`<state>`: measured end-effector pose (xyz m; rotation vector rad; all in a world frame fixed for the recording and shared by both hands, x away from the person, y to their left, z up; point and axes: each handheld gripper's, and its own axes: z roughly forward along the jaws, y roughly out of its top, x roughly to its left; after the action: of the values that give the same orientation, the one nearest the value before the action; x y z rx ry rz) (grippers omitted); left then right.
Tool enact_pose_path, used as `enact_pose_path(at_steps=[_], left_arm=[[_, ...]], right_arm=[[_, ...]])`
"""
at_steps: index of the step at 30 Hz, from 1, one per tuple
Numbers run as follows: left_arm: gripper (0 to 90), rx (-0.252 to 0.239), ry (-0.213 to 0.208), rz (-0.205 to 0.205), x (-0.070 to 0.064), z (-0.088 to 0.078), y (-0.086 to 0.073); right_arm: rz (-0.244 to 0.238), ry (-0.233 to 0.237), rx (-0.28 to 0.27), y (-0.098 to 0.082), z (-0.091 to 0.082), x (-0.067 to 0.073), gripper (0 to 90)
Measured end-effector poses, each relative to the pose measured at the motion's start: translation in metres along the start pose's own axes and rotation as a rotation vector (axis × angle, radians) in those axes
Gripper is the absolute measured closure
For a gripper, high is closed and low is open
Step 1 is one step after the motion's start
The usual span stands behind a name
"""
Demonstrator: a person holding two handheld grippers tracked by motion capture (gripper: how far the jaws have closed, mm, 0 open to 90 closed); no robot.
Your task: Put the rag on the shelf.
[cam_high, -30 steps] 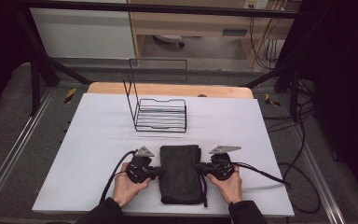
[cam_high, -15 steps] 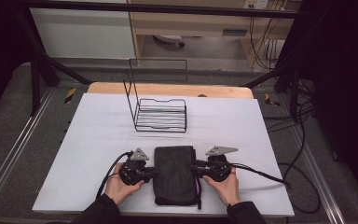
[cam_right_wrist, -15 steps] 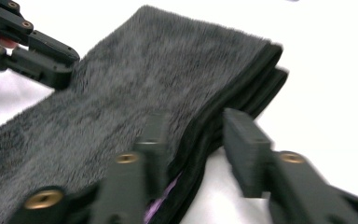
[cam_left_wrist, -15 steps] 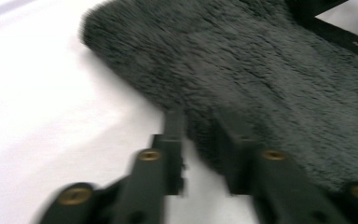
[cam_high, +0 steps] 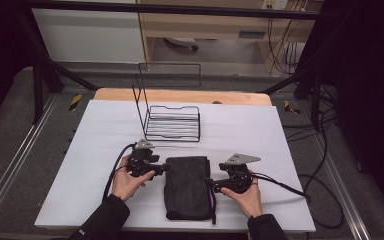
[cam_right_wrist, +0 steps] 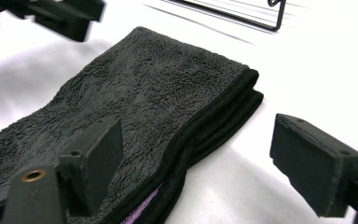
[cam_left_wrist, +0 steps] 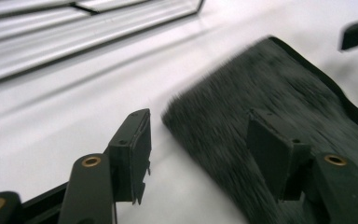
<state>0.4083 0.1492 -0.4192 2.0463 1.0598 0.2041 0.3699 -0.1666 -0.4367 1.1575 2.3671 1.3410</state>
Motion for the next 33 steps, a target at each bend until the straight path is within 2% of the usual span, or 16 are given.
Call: enact_pose_path(at_steps=[3,5,10,14,18,22,25,27,28,33], left_arm=[[42.3,-0.006,0.03,0.002,0.002,0.011,0.003],[43.0,0.007,0.035,-0.02,0.004,0.017,0.004],[46.9,0.047,0.049,-0.034,0.006,0.027,0.002],[50.8,0.075,0.03,-0.043,0.005,0.033,-0.001],[54.8,0.065,0.006,-0.065,0.006,0.033,-0.005],[59.9,0.073,-0.014,-0.069,0.006,0.033,-0.005],[63.2,0.075,-0.023,-0.072,0.006,0.033,-0.005],[65.3,0.075,-0.027,-0.072,0.006,0.033,-0.006],[67.2,0.072,-0.03,-0.074,0.005,0.033,-0.006],[69.6,0.061,-0.027,-0.064,0.004,0.034,-0.008]], right_arm=[[-0.006,-0.003,0.011,0.0,0.001,-0.001,14.7],[-0.004,-0.003,0.015,0.0,0.001,-0.001,14.7],[-0.002,-0.002,0.013,0.0,0.002,-0.001,15.5],[0.005,-0.002,0.013,0.002,0.003,-0.003,16.5],[0.016,-0.013,0.009,0.005,0.004,-0.006,18.7],[0.048,-0.024,-0.009,0.011,0.007,-0.012,22.7],[0.09,-0.038,-0.02,0.018,0.013,-0.019,26.9],[0.089,-0.054,0.0,0.021,0.021,-0.023,29.5],[0.083,-0.06,0.013,0.023,0.031,-0.026,32.3],[0.082,-0.058,0.054,0.022,0.046,-0.029,38.8]])
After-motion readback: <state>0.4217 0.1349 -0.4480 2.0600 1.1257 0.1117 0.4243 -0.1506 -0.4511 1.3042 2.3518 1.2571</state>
